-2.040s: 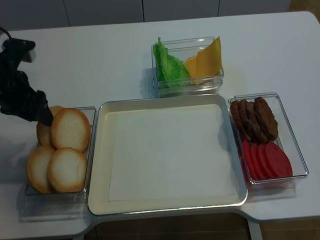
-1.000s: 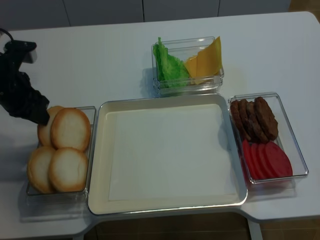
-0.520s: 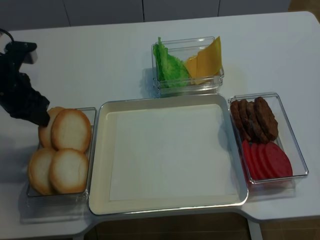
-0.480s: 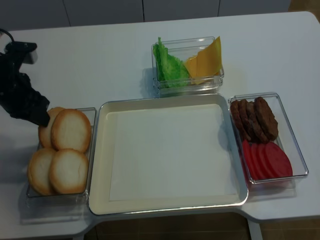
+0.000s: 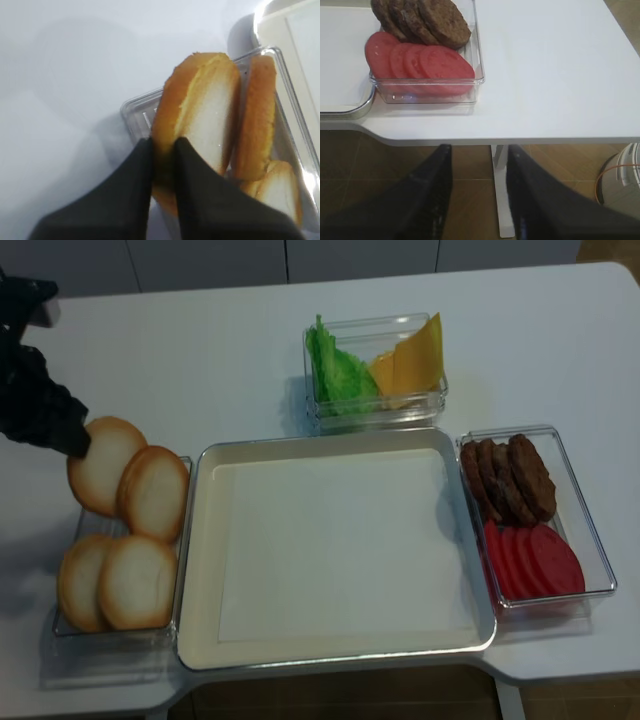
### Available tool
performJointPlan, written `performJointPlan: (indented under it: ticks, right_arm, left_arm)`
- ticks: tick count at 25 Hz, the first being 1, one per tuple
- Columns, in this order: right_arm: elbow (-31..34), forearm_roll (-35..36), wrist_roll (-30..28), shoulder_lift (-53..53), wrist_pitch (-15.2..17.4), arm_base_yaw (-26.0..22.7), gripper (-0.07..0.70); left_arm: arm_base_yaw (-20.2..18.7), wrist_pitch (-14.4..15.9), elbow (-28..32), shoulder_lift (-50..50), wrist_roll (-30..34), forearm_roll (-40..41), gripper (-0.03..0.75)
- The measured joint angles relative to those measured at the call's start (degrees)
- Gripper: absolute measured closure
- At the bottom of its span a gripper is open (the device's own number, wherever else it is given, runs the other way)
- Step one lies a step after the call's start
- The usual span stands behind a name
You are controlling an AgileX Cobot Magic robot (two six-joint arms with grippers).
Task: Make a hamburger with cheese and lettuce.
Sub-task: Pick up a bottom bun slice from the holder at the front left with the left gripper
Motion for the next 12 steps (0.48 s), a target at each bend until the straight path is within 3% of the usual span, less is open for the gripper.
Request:
performJointPlan:
  ticks: [12]
  right_arm:
    - [0.0, 0.0, 0.0, 0.0, 0.0, 0.0, 0.352]
  left_arm:
    - [0.0, 1.9, -4.15, -7.52, 0.0, 0.95, 0.636]
